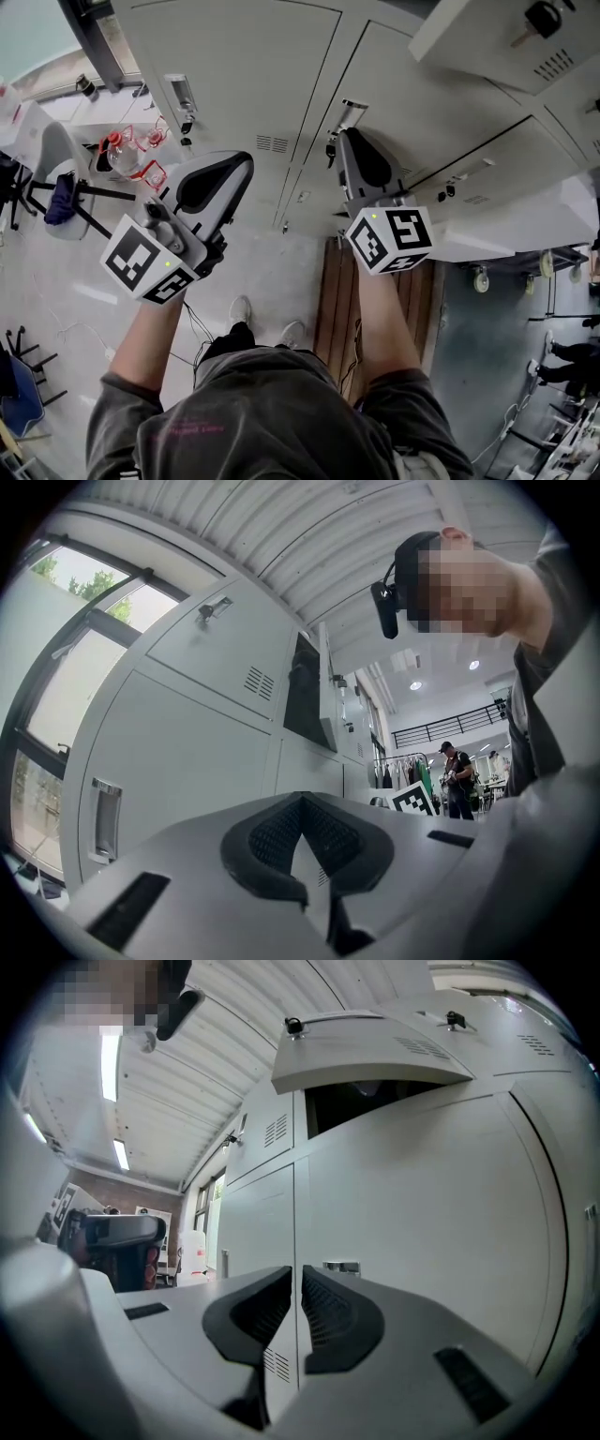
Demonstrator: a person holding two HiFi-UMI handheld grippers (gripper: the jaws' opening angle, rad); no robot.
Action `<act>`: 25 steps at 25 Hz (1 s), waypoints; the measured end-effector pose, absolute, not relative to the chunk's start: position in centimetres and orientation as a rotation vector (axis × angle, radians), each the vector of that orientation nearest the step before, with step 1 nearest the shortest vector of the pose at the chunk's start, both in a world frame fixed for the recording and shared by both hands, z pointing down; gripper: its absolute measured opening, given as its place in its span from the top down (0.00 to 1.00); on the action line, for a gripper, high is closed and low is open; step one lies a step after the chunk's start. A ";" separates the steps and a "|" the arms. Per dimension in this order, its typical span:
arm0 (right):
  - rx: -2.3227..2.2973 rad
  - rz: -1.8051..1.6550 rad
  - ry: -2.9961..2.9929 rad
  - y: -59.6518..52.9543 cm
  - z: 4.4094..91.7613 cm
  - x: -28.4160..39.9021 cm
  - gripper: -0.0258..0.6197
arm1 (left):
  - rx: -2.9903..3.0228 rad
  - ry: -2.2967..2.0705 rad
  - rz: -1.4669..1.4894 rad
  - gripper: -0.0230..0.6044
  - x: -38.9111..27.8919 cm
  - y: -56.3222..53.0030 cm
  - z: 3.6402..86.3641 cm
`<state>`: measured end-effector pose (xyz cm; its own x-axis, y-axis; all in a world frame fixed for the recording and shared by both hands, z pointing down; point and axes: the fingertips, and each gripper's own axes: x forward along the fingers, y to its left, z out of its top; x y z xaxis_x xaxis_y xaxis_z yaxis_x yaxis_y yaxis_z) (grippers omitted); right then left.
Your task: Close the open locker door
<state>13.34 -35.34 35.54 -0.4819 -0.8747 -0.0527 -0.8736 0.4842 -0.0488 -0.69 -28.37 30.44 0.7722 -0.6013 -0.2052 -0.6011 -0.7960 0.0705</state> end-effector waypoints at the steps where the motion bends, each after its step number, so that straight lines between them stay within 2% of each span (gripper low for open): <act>1: -1.547 -0.014 2.651 -34.7 35.2 13.5 0.89 | 2.961 -1.009 -0.345 0.95 -0.4 -27.7 30.1; 15: -1.340 0.036 2.745 -22.3 33.2 16.3 0.89 | 2.969 -1.115 -0.379 0.95 4.4 -16.9 28.6; 25: -1.319 -0.008 2.753 -17.6 33.6 16.2 0.89 | 2.979 -1.118 -0.360 0.95 3.8 -13.0 28.4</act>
